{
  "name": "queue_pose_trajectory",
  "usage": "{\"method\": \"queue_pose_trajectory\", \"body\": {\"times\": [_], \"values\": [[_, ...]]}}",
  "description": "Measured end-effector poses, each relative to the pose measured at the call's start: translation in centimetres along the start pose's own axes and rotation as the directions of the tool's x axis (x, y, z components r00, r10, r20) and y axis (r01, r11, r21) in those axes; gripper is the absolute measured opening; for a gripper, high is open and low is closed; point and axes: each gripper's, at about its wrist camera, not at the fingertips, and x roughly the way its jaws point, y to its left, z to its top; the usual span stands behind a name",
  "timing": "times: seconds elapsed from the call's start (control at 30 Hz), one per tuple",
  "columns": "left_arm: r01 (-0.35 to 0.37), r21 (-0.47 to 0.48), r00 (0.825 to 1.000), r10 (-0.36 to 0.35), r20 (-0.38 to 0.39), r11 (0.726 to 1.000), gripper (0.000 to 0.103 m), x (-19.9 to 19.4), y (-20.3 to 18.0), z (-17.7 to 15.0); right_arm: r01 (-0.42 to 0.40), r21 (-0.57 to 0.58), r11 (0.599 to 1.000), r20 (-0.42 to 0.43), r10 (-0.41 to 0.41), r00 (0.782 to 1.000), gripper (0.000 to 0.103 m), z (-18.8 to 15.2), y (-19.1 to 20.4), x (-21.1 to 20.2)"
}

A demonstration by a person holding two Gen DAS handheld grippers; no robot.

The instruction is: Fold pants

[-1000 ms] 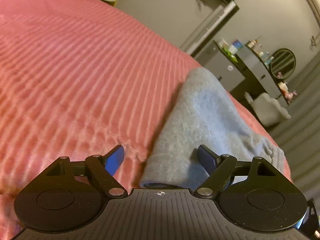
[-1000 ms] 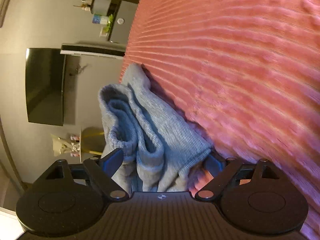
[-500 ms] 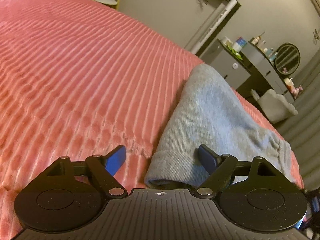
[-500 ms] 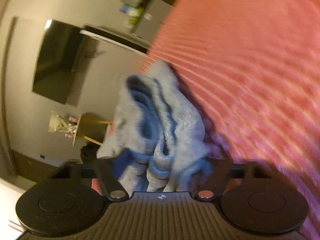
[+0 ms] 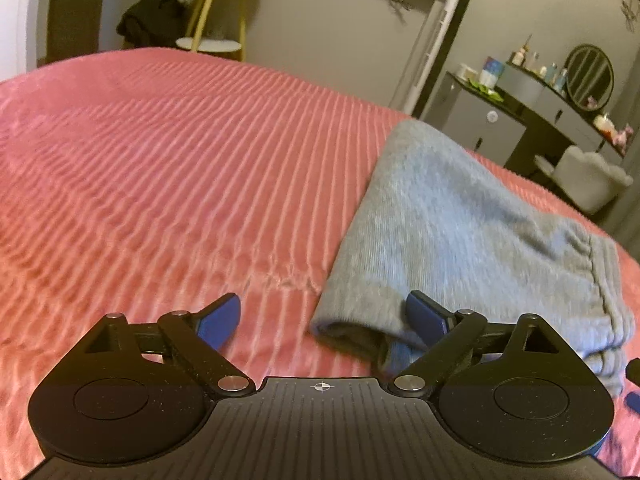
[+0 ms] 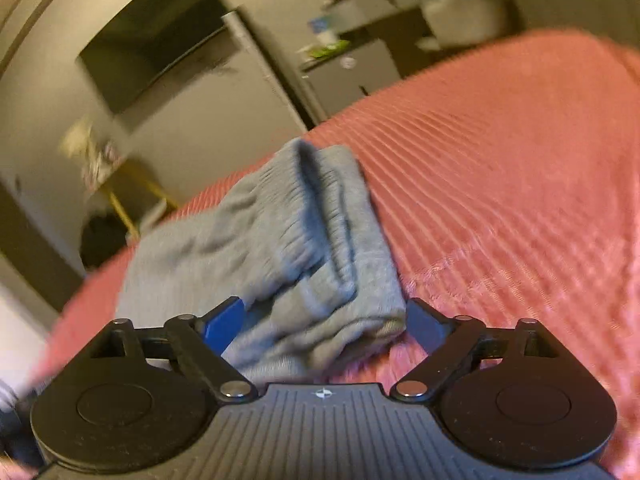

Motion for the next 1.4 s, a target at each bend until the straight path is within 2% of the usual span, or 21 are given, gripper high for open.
{"method": "queue_pose_trajectory", "body": {"times": [0.07,0.13,0.2,0.27,0.37,0.47,0.83,1.0,1.4], "values": [[-0.027,0.034,1.000,0.027,0.003,0.999,0.095,-0.8,-0.3,-0.5,0.094,-0.142,0.985,0.058,-0.087,0.995,0.089,-0.8,2.0,-1.3],[-0.062,0.079,0.998,0.062,0.008,0.995,0.095,-1.5,-0.8,-0.9,0.190,-0.292,0.938,0.148,-0.152,0.977,0.089,-2.0,4.2,-2.7],[-0.078,0.107,0.997,0.077,0.006,0.991,0.095,-2.2,-1.1,-1.1,0.207,-0.362,0.909,0.203,-0.140,0.969,0.093,-2.8,5.5,-3.9],[-0.069,0.124,0.998,0.070,-0.004,0.990,0.095,-3.1,-1.4,-1.5,0.166,-0.395,0.903,0.200,-0.092,0.975,0.097,-3.3,6.2,-4.9],[-0.070,0.149,0.997,0.071,-0.005,0.986,0.095,-4.2,-1.7,-2.1,0.074,-0.397,0.915,0.123,-0.026,0.992,0.097,-3.8,6.5,-5.4],[-0.066,0.172,0.998,0.069,-0.009,0.983,0.095,-5.2,-2.0,-2.7,0.041,-0.373,0.927,0.089,-0.008,0.996,0.097,-4.5,6.6,-5.7],[-0.079,0.286,0.997,0.083,-0.003,0.955,0.095,-5.7,-3.8,-4.1,0.019,-0.379,0.925,0.066,0.007,0.998,0.097,-5.5,6.8,-5.6],[-0.034,0.274,0.998,0.049,-0.048,0.961,0.095,-4.8,-3.6,-4.0,0.038,-0.372,0.927,0.032,-0.028,0.999,0.097,-5.5,6.8,-4.6],[-0.038,0.283,0.994,0.065,-0.087,0.958,0.095,-3.6,-3.8,-4.2,0.056,-0.411,0.910,-0.017,-0.069,0.997,0.097,-6.2,7.3,-2.7]]}}
